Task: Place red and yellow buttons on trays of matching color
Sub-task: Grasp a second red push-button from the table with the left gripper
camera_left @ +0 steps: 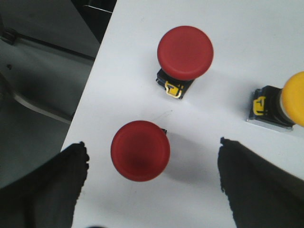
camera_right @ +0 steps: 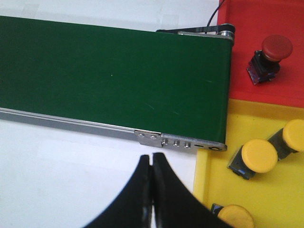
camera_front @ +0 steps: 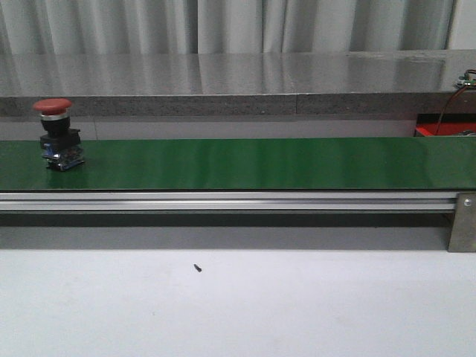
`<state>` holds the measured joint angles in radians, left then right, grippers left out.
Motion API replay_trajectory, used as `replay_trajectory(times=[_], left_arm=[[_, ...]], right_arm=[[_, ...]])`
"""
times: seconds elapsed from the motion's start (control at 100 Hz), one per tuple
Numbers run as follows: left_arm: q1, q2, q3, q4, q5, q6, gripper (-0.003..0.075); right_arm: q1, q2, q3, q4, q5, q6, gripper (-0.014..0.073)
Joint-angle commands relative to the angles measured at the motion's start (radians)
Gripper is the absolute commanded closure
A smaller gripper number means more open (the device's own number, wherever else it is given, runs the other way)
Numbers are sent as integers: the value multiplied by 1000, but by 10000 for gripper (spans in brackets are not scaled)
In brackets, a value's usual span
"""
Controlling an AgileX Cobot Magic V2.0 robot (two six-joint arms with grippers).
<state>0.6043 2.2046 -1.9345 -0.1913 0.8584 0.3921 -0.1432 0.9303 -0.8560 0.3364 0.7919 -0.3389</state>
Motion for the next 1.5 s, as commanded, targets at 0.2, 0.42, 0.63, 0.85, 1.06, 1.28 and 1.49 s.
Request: replay_trajectory(times=[0.2,0.42,0.63,0.85,1.06,1.28,1.49], left_arm=[[-2,-17,-40,5,-89,-14,162],[-2,31,-40,5,-92,-14,162],[-2,35,-40,2,-128,-14,202],[-2,35,-40,2,-145,-14,379],[-2,33,-40,-2,-115,-14,525],[-2,-40,-40,-45,-67,-14,533],[-6,-181,-40,-111,57,-14,533]], right_arm=[[-1,-16,-33,21,-45,-1,662],[-1,-16,-33,21,-45,-1,662],[-1,-16,-33,21,-45,-1,662],[-1,-16,-33,21,-45,-1,662],[-1,-16,-33,21,-45,-1,662],[-1,-16,-33,21,-45,-1,662],[-1,-16,-33,21,-45,-1,662]])
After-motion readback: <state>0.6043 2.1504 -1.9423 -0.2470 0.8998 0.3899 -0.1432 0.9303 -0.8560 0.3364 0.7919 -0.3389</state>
